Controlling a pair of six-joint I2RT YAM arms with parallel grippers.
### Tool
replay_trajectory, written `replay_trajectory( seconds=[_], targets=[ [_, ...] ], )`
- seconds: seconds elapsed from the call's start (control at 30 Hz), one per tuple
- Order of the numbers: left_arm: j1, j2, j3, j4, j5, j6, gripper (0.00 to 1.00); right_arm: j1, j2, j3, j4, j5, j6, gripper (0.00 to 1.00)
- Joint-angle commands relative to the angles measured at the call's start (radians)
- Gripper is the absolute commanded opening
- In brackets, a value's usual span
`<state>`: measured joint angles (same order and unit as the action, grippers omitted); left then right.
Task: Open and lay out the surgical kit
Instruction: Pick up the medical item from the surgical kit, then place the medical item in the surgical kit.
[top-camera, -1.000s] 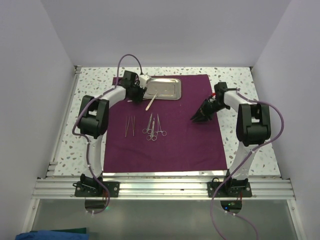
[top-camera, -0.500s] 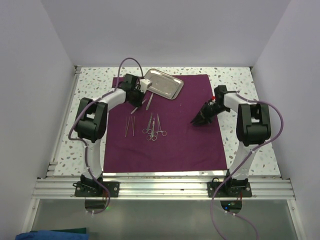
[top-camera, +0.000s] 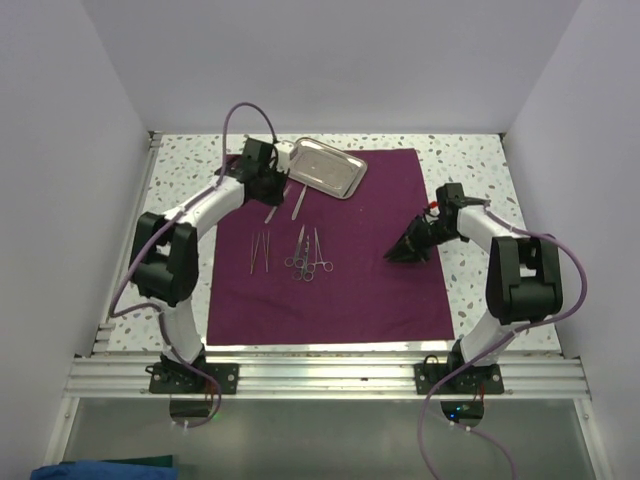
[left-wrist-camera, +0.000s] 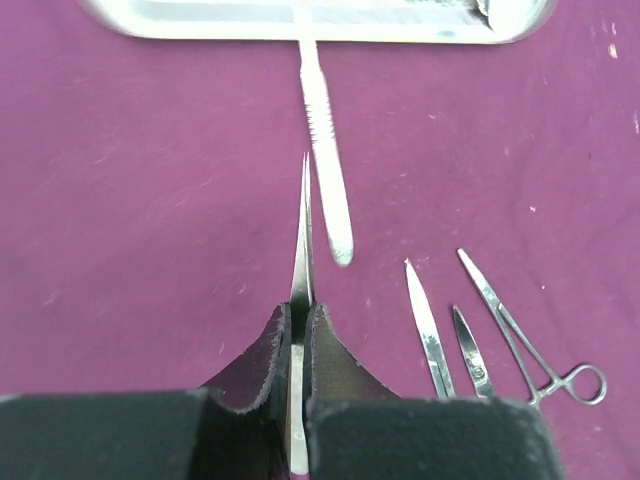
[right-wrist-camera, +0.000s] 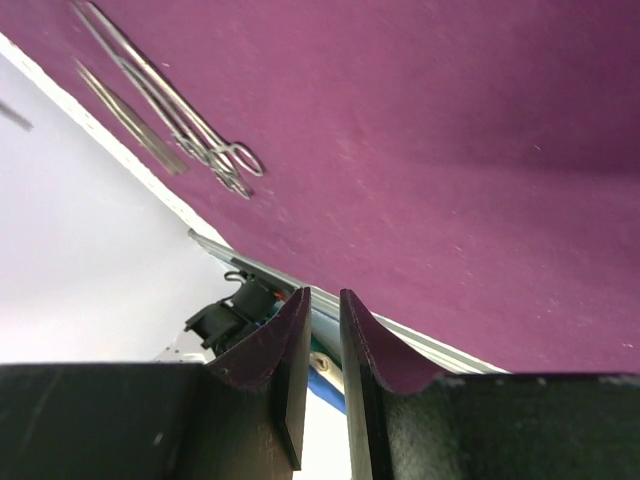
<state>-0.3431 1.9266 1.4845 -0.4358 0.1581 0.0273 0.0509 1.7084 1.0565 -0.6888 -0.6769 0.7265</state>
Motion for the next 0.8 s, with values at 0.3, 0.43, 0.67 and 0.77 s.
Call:
replay_trajectory(
  seconds=[0.3,0.43,0.67,0.77],
  targets=[
    [-0.028,-0.414,-0.461,0.051,-0.226,-0.375,0.00,-0.003,-0.082,-0.090,0.015,-0.033,-0.027,0.22],
    [-0.056,-0.469,-0.564,0.089,-0.241,-0.424,0.09,-0.003,-0.072,-0.086,-0.011,-0.024,-0.067,0.21],
    [-0.057,-0.477,-0.564,0.114,-0.275,-0.452,0.51,-0.003,-0.098,-0.092,-0.032,-0.013,-0.081,0.22],
    [-0.059,-0.431,-0.483,0.106,-0.305,-0.435,0.65,-0.003,-0.113,-0.101,-0.040,-0.006,-0.088,0.22]
  ],
)
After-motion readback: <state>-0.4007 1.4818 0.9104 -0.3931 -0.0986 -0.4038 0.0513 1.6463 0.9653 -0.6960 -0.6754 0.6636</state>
